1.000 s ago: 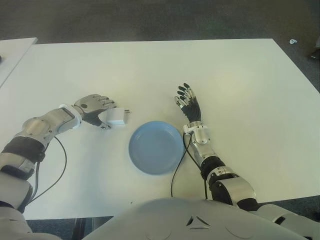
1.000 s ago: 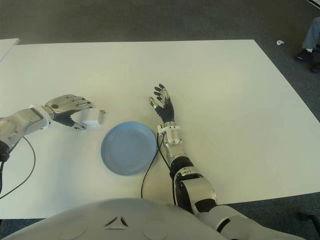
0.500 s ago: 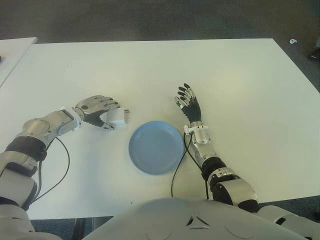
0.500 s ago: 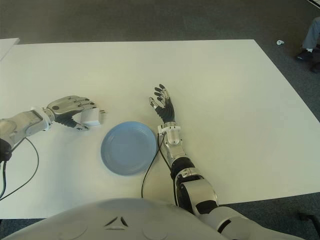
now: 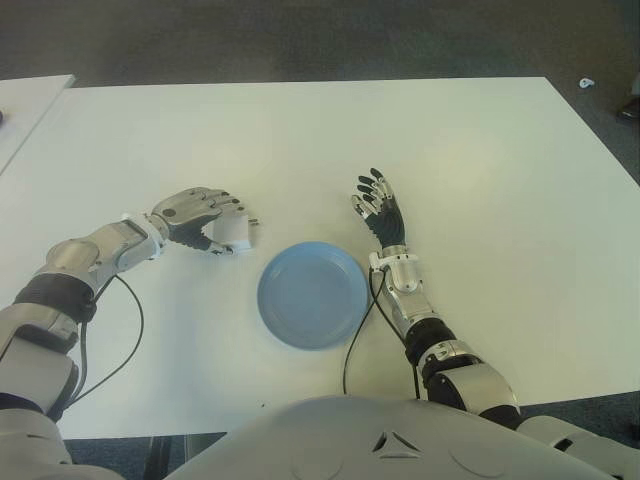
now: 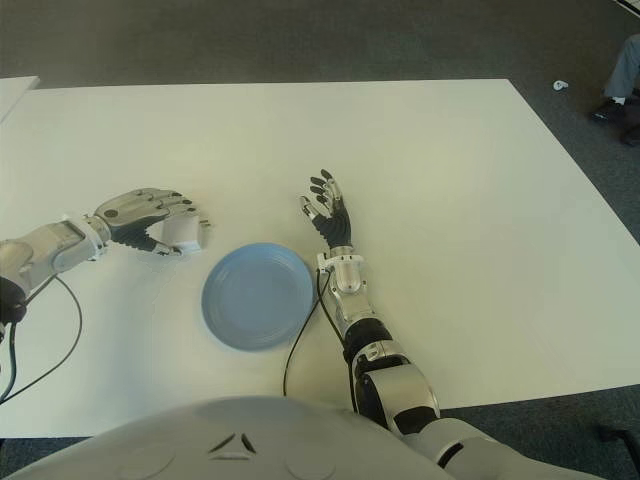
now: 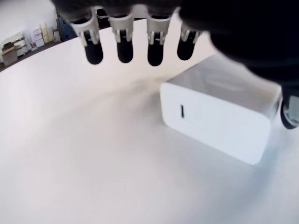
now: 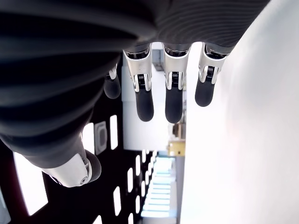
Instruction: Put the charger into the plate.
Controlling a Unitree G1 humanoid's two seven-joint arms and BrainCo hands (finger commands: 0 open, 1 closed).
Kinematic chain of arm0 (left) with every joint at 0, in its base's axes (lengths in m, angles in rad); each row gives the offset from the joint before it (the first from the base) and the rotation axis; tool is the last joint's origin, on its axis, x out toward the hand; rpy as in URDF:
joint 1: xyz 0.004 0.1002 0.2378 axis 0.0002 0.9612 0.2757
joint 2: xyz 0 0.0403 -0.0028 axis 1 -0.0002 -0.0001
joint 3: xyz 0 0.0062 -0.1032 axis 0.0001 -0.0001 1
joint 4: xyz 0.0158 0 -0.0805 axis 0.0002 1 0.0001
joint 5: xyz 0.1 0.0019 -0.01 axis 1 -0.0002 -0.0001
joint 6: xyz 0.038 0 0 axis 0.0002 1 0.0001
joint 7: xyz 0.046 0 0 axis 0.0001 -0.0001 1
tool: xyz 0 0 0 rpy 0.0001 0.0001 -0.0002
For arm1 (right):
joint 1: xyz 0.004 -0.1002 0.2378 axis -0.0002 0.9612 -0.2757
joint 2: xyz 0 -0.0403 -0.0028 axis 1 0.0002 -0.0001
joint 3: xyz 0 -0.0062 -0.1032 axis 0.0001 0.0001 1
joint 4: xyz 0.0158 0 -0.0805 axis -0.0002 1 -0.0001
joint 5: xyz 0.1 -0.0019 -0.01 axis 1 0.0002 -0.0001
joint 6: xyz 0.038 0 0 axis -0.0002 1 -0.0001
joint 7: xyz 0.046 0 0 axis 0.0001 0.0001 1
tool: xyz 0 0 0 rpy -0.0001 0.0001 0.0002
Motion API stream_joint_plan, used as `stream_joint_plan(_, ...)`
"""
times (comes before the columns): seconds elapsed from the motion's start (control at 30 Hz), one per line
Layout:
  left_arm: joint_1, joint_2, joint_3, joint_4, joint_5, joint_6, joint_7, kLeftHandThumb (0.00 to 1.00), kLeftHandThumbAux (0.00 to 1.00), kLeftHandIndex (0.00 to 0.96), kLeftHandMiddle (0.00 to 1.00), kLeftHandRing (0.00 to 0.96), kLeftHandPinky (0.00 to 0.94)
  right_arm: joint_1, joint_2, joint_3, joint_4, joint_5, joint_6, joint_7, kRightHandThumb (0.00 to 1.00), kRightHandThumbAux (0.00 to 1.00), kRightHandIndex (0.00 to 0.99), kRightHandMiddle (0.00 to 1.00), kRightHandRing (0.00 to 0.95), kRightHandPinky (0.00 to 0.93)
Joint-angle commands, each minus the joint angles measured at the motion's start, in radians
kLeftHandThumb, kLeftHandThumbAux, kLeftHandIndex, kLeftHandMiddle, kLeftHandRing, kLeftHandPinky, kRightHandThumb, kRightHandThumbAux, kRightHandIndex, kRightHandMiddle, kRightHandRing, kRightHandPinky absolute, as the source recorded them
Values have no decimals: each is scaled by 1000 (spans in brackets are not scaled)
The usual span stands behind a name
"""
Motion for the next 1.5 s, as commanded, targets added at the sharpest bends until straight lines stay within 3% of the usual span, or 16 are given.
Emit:
stream_joint_plan(0.03, 31, -19, 11, -8, -34, 12, -31, 304, 351, 37, 70, 29, 16, 96, 85, 10, 23, 3, 51, -15, 139, 656, 60, 226, 214, 184)
stream_joint_plan(0.4, 71, -41, 42, -36, -99, 39, -62, 337, 348, 22, 68, 36, 64, 100, 84, 19, 9, 11, 59, -16, 143, 648, 62, 227, 214, 180)
stream_joint_plan(0.57, 104, -55, 66, -84, -134, 97, -114, 363, 351, 0, 65, 37, 57, 98, 83, 22, 7, 10, 61, -19, 144, 658, 59, 233, 223, 189)
stream_joint_plan(0.83, 129, -61, 84, -116, -141, 126, -124, 379, 353, 0, 74, 53, 84, 97, 82, 21, 6, 14, 65, -17, 144, 658, 61, 233, 224, 190)
stream_joint_plan(1.03, 139, -58, 83, -118, -137, 123, -117, 390, 347, 0, 72, 42, 60, 97, 82, 22, 3, 13, 69, -18, 142, 651, 62, 231, 224, 197)
stream_joint_plan(1.5, 137, -57, 78, -82, -128, 80, -81, 386, 354, 7, 117, 99, 139, 103, 82, 25, -9, 11, 68, -20, 157, 652, 59, 231, 227, 201)
